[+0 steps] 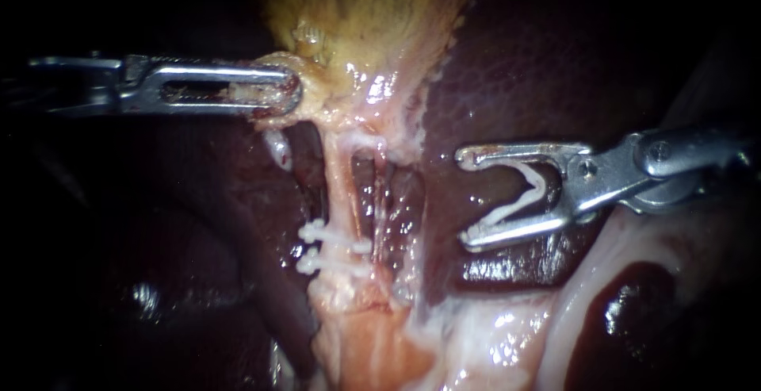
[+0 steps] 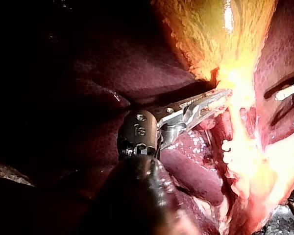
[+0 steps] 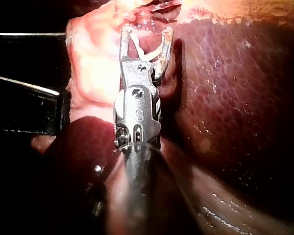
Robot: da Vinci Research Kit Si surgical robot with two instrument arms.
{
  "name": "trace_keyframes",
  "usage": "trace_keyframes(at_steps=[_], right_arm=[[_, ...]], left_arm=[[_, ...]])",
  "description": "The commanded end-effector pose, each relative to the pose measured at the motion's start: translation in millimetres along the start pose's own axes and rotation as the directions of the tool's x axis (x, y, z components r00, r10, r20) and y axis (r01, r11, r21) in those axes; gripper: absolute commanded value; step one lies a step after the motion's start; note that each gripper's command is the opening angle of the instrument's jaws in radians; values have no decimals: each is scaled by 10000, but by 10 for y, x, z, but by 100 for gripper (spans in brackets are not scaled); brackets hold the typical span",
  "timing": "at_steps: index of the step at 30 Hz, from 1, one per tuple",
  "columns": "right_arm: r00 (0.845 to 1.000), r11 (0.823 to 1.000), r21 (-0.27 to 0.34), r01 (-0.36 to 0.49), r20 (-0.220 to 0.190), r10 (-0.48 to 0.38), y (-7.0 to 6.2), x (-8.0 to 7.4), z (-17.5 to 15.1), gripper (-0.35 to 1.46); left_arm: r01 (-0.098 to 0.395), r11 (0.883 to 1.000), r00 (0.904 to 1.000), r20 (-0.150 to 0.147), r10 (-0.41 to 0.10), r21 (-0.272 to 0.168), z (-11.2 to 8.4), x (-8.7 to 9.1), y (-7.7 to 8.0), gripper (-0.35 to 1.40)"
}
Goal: Clipping third clip left tube
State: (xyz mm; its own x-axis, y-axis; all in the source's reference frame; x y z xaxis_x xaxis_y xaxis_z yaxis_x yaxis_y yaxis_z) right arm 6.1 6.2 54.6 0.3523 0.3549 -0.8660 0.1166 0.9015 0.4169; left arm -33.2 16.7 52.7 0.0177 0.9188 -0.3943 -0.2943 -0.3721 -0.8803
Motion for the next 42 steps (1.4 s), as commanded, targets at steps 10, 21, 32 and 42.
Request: trace_keyframes(at_steps=[10, 21, 32, 42], right_arm=[[10000, 10000, 6, -10, -6, 10, 0, 3, 5, 50], [9780, 9791, 558, -1956, -633, 1990, -2, 54, 82, 50], [9566, 9595, 542, -2766, -803, 2803, 26, 40, 136, 50], [9556, 9567, 564, -2856, -587, 2887, 48, 8, 157, 50]], left_arm=[[262, 9996, 9994, -222, -264, -56, -66, 39, 31, -35], [255, 9997, 9993, -272, -256, -26, -68, 37, 32, -35], [254, 9997, 9993, -283, -254, -12, -65, 37, 33, -35], [258, 9997, 9992, -311, -257, 33, -62, 37, 34, -35]])
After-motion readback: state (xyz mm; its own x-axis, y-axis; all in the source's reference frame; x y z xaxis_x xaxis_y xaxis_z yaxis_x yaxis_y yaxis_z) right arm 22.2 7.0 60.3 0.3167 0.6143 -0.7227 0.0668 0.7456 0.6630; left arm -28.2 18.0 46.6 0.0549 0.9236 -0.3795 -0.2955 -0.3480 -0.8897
